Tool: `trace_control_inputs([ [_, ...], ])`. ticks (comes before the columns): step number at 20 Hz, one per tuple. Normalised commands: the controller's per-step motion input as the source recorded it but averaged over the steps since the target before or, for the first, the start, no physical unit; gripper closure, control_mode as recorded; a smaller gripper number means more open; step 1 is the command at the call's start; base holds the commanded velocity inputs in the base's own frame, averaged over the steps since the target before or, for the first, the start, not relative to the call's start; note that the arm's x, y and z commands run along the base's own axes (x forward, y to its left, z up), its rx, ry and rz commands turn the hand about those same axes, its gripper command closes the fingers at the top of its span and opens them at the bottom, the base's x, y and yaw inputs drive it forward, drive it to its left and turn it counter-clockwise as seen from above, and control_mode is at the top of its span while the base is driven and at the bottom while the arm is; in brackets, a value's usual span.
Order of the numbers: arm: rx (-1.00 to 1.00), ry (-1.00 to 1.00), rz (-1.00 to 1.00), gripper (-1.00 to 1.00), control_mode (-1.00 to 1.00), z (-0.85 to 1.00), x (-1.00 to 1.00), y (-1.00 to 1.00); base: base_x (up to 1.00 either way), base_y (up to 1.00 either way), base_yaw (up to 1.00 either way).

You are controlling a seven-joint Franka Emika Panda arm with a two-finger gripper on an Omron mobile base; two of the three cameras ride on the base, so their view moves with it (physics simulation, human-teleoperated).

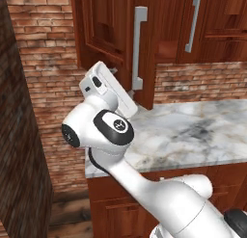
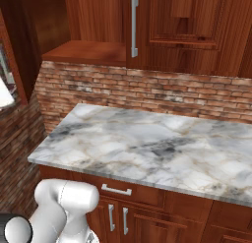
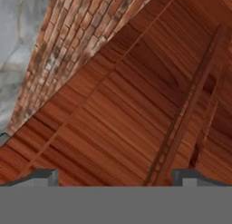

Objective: Close all open cabinet doors.

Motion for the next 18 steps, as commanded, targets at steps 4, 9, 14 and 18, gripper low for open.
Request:
trace_control_inputs([
  [4,0.0,0.1,0.0,-1.0,-1.0,0.11,0.41,-0.73,0.0,0.0,0.0],
  [9,0.01,0.14,0.0,-1.0,-1.0,0.23,0.7,-0.76,0.0,0.0,0.0],
  [14,0.01,0.14,0.02,-1.0,-1.0,0.19,0.74,-0.69,0.0,0.0,0.0],
  [18,0.03,0.11,0.05,-1.0,-1.0,0.09,0.84,-0.52,0.0,0.0,0.0],
])
